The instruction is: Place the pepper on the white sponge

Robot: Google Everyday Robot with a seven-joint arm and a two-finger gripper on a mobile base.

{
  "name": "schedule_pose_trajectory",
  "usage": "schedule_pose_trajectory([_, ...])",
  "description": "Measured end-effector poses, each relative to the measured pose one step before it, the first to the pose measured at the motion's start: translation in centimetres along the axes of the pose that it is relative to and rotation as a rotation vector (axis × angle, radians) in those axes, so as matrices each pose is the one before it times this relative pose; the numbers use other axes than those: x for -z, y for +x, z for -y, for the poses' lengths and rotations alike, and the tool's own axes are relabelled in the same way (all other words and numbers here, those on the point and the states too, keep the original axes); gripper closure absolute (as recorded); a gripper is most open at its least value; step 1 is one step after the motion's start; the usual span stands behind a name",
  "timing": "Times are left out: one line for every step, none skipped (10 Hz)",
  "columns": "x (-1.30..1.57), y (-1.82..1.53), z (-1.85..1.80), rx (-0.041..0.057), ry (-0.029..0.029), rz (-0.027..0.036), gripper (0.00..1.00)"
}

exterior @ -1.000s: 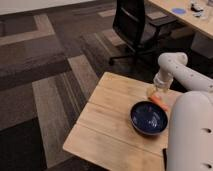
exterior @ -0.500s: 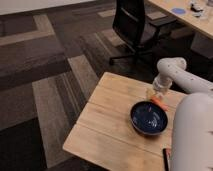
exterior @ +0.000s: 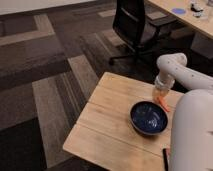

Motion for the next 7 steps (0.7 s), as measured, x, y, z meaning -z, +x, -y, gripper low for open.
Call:
schedule_pose_trajectory([1.649, 0.482, 0.893, -0.04252, 0.01534, 0.0051, 1.0])
schedule_pose_trajectory([1.829, 1.631, 2.136, -0.07431, 0.04123, -0.00528, 1.0])
schedule_pose_trajectory([0.726, 2.354, 2.636, -0.08753, 0.03884, -0.01959, 1.0])
schedule_pose_trajectory([-0.317, 2.803, 2.417, -0.09715, 0.0178, -0.03333, 1.0])
schedule_pose_trajectory([-0.88, 2.537, 1.935, -0.08343, 0.01043, -0.04074, 1.0])
schedule_pose_trajectory([0.004, -0.036, -0.196, 0.00118, -0.00015, -0.00045, 1.0])
schedule_pose_trajectory([0.002, -0.004, -0.008, 0.00013, -0.00008, 0.00008, 1.0])
